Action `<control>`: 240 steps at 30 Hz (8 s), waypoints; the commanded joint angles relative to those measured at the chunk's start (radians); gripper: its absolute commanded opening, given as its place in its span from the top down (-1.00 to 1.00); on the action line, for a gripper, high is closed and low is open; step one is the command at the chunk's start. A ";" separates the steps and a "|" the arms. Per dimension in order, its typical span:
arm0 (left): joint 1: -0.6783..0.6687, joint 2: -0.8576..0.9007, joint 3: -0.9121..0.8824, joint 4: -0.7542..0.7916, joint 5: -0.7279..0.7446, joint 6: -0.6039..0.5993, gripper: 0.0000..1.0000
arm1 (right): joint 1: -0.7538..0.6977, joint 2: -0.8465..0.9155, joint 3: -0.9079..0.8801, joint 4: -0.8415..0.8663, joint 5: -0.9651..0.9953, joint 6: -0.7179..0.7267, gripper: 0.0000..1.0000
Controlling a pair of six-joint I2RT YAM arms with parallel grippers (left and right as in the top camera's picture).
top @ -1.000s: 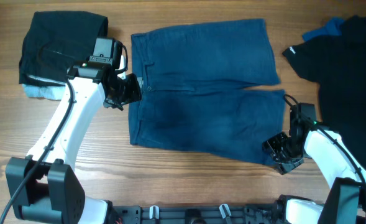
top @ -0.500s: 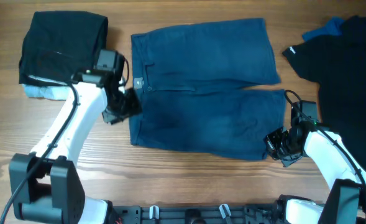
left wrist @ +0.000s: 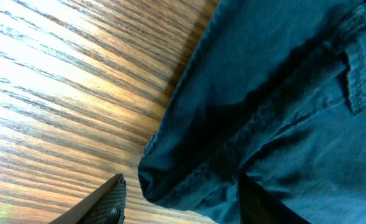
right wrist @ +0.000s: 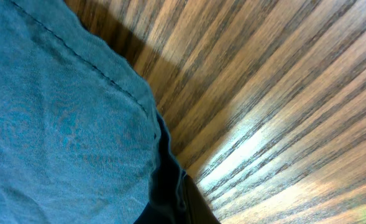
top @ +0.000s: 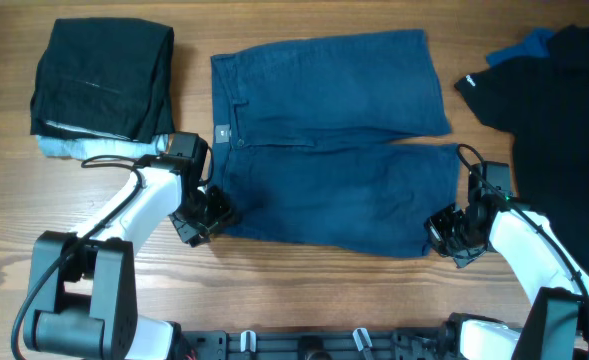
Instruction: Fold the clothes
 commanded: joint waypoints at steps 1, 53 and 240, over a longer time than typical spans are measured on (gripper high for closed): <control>-0.001 -0.003 -0.010 0.002 0.016 -0.014 -0.11 | -0.003 0.021 -0.025 0.012 -0.006 -0.021 0.91; 0.000 -0.101 0.454 0.330 -0.374 0.043 0.92 | 0.079 0.255 0.987 -0.044 -0.042 -0.357 0.90; 0.091 0.285 0.252 0.156 -0.033 0.268 0.92 | 0.274 0.625 0.820 -0.031 0.005 -0.829 0.28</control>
